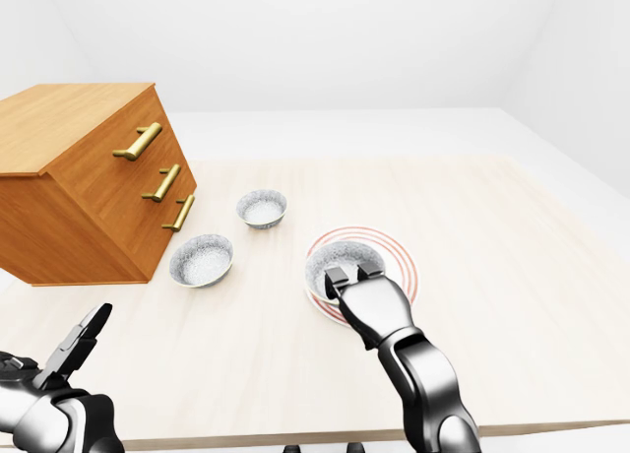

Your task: Put the bowl at the front on the plate.

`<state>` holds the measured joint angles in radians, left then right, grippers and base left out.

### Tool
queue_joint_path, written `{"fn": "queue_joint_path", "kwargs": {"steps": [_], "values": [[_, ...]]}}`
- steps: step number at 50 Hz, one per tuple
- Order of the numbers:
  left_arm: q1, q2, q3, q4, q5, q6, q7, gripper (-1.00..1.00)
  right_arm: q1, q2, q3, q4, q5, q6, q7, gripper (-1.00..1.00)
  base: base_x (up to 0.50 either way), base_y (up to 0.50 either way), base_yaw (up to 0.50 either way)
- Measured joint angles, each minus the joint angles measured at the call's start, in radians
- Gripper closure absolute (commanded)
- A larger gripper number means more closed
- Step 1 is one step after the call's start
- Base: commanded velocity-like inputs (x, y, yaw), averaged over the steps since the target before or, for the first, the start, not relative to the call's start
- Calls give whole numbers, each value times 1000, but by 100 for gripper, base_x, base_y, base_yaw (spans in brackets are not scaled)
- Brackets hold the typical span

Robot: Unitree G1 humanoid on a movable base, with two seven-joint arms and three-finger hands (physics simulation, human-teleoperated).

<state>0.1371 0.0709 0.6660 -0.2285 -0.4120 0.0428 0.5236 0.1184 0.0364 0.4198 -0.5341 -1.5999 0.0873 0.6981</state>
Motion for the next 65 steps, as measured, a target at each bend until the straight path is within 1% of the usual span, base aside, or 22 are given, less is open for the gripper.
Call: {"fn": "queue_joint_path", "kwargs": {"steps": [16, 28, 41, 65], "values": [[0, 0, -1, 1, 0, -2, 0, -100, 54, -38, -47, -37, 51, 0, -17, 100, 0, 0, 0], [2, -2, 0, -1, 3, -3, 0, -100, 55, -47, -85, -45, 63, 0, -31, 100, 0, 0, 0], [1, -2, -1, 1, 3, -6, 0, -100, 20, -42, -129, -8, 77, 0, -56, 100, 0, 0, 0], [0, -1, -5, 7, 5, -11, 0, -100, -87, -36, -200, 150, 138, 0, -112, 100, 0, 0, 0]]}}
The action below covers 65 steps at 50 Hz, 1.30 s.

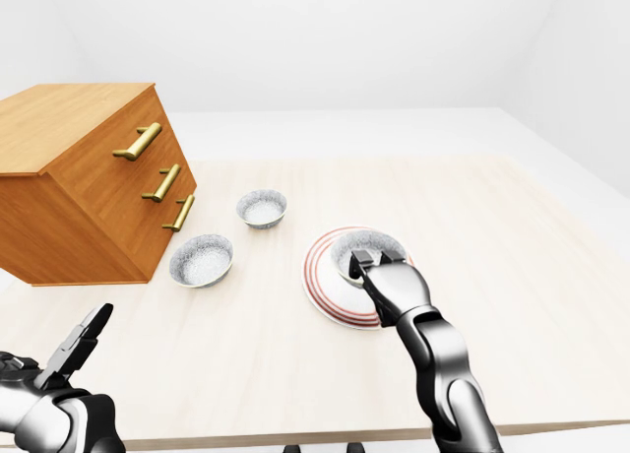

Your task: Put the bowl at the front on the plate.

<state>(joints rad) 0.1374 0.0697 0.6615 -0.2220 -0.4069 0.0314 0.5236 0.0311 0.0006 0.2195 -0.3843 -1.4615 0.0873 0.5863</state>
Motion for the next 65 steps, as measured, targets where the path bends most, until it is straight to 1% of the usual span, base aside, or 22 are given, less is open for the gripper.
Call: {"fn": "queue_joint_path", "kwargs": {"steps": [27, 45, 46, 47, 48, 49, 58, 65], "values": [[2, -1, 4, -9, -2, 10, 0, -100, -106, -2, -40, 178, 58, 0, -67, 100, 0, 0, 0], [0, 0, 2, -4, 0, 6, 0, -100, -142, -11, -53, 286, 101, 0, -128, 100, 0, 0, 0], [1, -1, 2, -5, 0, 6, 0, -100, -142, -12, -54, 291, 104, 0, -132, 94, 0, 0, 0], [1, -1, 2, -5, 0, 6, 0, -100, -142, -12, -55, 295, 106, 0, -137, 12, 0, 0, 0], [1, -1, 2, -6, 0, 7, 0, -100, -142, -13, -56, 298, 107, 0, -143, -62, 0, 0, 0], [1, -1, 2, -6, 0, 7, 0, -100, -142, -14, -56, 300, 108, 0, -147, -100, 0, 0, 0], [2, -2, 2, -7, 0, 6, 0, -100, -136, -16, -57, 299, 103, 0, -174, -100, 0, 0, 0], [1, -2, 2, -5, 1, 3, 0, -100, -132, -16, -55, 282, 90, 0, -176, -100, 0, 0, 0]]}}
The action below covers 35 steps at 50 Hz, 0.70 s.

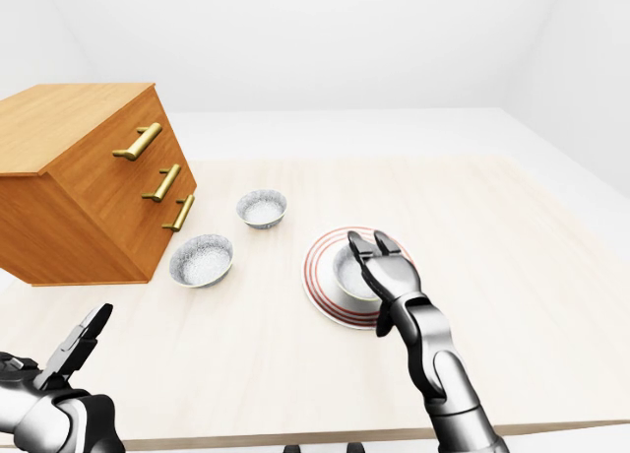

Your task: Put the bowl at the front on the plate.

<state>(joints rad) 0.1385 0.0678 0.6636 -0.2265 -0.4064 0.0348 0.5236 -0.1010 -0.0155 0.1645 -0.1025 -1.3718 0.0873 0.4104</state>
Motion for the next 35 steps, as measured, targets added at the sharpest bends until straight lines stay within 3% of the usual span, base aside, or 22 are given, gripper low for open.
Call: {"fn": "queue_joint_path", "kwargs": {"steps": [11, 22, 35], "values": [[1, 1, 0, -1, -1, 0, 0, -100, 0, 11, 12, -149, -98, 0, 85, -100, 0, 0, 0], [0, 0, -2, 3, 2, -4, 0, -100, -91, 45, 4, -340, -238, 0, 284, -100, 0, 0, 0], [-2, 2, -5, 13, 10, -11, 0, -100, -276, 78, -25, -440, -346, 0, 288, -100, 0, 0, 0]]}}
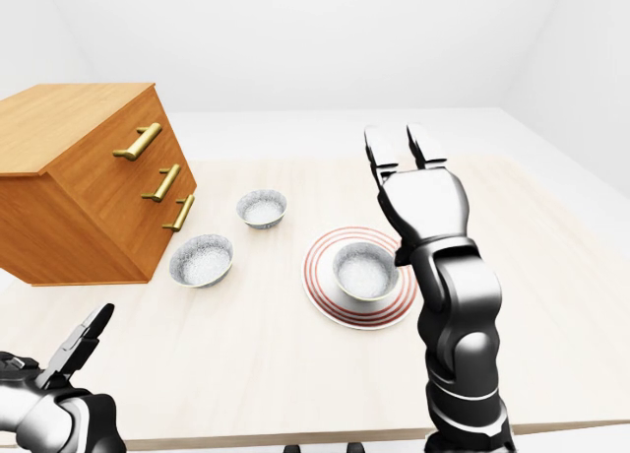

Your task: Put the bowl at the front on the plate.

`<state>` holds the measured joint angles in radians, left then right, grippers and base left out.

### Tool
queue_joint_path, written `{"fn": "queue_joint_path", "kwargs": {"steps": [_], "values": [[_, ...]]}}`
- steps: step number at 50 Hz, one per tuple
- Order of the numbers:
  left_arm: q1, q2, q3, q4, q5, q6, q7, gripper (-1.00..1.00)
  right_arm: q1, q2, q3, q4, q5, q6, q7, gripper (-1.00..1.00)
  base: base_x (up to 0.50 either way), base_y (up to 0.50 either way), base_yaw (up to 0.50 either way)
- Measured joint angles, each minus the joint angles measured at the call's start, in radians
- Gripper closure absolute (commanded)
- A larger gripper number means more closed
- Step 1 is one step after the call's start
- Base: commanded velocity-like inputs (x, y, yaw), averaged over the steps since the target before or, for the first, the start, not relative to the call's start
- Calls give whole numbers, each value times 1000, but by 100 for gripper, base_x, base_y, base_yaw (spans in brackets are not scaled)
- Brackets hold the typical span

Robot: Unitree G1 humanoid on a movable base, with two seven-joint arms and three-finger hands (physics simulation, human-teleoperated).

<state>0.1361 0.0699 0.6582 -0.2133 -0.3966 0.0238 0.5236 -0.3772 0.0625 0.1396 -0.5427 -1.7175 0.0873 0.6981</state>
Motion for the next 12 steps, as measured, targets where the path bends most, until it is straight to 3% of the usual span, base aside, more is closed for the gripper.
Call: {"fn": "queue_joint_path", "kwargs": {"steps": [12], "values": [[-4, 4, -2, 7, 10, 2, 0, -100, -235, 7, -27, 55, -54, 0, 0, -100, 0, 0, 0]]}}
